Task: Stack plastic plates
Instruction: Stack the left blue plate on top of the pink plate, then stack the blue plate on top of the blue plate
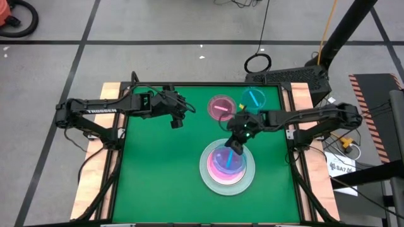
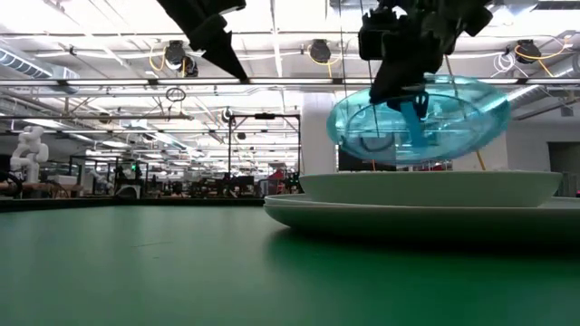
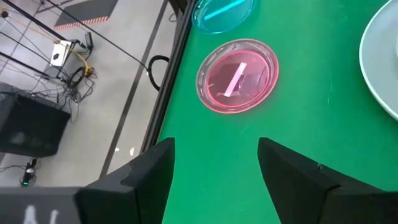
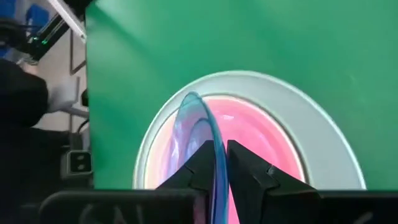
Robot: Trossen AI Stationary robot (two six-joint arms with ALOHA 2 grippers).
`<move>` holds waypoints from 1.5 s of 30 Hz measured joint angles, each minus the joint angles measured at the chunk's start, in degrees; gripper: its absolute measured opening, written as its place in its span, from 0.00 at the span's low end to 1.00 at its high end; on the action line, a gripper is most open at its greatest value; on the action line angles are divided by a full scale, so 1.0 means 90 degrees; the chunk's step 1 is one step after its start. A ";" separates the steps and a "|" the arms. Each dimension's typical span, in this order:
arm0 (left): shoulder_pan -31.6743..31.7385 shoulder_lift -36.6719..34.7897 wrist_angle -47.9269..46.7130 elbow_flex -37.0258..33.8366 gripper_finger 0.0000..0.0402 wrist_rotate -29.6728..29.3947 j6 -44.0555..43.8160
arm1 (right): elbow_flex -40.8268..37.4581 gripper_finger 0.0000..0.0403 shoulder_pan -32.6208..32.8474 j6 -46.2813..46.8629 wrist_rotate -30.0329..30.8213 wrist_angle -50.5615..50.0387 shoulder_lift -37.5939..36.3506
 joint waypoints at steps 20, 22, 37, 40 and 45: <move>0.0000 0.0000 -0.0017 0.0000 0.59 -0.0002 0.0161 | -0.0193 0.10 0.0265 0.0245 0.0952 0.0393 0.0191; 0.0000 0.0000 -0.0003 0.0000 0.59 -0.0002 0.0230 | -0.0190 0.11 0.0263 0.0271 0.0968 0.0380 0.0267; 0.0000 0.0000 0.0247 0.0000 0.59 -0.0002 0.0603 | -0.0190 0.28 0.0163 0.0267 0.1279 0.0376 0.0559; 0.0000 0.0000 0.0252 0.0000 0.59 -0.0002 0.0679 | -0.0190 0.31 0.0163 0.0093 0.1449 0.0405 0.0559; -0.0002 0.0000 0.0255 0.0000 0.59 -0.0002 0.0723 | -0.0190 0.32 0.0161 -0.0040 0.1450 0.0434 0.0559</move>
